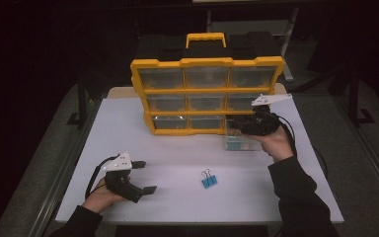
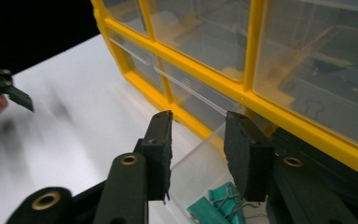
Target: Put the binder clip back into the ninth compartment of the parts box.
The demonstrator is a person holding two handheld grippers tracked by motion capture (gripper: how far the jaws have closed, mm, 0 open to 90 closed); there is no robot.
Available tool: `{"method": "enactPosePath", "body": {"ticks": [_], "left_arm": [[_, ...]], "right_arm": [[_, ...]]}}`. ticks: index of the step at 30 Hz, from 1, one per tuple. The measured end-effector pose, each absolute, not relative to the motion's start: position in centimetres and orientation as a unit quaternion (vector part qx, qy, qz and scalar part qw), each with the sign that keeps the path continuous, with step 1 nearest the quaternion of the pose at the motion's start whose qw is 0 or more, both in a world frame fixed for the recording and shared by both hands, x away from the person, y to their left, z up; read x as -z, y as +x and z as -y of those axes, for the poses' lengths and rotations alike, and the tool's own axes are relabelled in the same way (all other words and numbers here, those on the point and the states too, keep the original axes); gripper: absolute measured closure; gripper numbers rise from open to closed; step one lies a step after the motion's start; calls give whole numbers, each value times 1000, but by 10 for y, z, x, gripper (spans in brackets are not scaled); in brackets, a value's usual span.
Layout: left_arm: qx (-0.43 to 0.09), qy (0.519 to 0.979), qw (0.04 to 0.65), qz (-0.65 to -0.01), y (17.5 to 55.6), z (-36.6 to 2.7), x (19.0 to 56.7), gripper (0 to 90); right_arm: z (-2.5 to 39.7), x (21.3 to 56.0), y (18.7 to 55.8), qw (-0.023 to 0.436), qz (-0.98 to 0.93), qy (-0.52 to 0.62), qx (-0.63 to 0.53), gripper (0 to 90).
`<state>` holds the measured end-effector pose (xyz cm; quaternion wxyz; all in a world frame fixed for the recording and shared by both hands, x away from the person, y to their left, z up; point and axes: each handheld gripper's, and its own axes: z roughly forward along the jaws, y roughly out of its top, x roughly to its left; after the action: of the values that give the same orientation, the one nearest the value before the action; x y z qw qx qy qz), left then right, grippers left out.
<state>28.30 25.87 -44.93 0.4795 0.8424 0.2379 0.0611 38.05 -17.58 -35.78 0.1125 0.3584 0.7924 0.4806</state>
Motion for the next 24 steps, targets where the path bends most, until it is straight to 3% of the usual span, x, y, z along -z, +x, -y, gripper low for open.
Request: {"method": "enactPosePath", "body": {"ticks": [12,24], "left_arm": [[-60,843,479,-236,283,-259,450,4],[-61,842,481,-238,282,-259,449,4]], "right_arm": [[177,345,359,112,-797,347,-482,455],[167,352,331,101,-816,327,-465,369]]}}
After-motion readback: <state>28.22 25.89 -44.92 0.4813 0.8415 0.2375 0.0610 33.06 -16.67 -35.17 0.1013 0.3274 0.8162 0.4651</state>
